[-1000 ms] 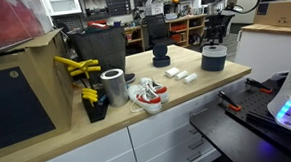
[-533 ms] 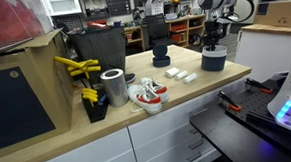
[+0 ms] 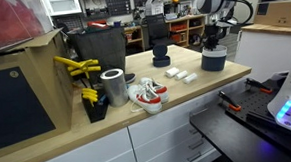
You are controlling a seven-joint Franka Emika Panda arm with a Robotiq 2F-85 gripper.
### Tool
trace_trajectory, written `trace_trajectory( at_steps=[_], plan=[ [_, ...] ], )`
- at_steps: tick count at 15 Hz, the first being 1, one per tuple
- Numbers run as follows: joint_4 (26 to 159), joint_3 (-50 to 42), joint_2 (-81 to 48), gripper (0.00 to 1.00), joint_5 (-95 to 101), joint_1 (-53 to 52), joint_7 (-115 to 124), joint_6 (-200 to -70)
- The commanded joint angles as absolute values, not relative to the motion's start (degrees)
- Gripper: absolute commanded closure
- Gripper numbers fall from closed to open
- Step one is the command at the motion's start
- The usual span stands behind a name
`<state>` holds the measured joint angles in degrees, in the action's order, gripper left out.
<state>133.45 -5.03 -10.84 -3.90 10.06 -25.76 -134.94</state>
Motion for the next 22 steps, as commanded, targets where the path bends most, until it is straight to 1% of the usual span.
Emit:
trace_trajectory(
  at_steps=[1, 11, 22],
  plan=[
    [133.9, -4.9, -10.6, 1.0, -4.0, 10.6, -27.4, -133.7],
    [134.7, -5.5, -13.2, 1.0, -2.2, 11.3, -26.8, -136.6],
    [134.9, -4.0, -17.1, 1.0, -3.9, 13.4, -28.6, -141.5]
  ],
)
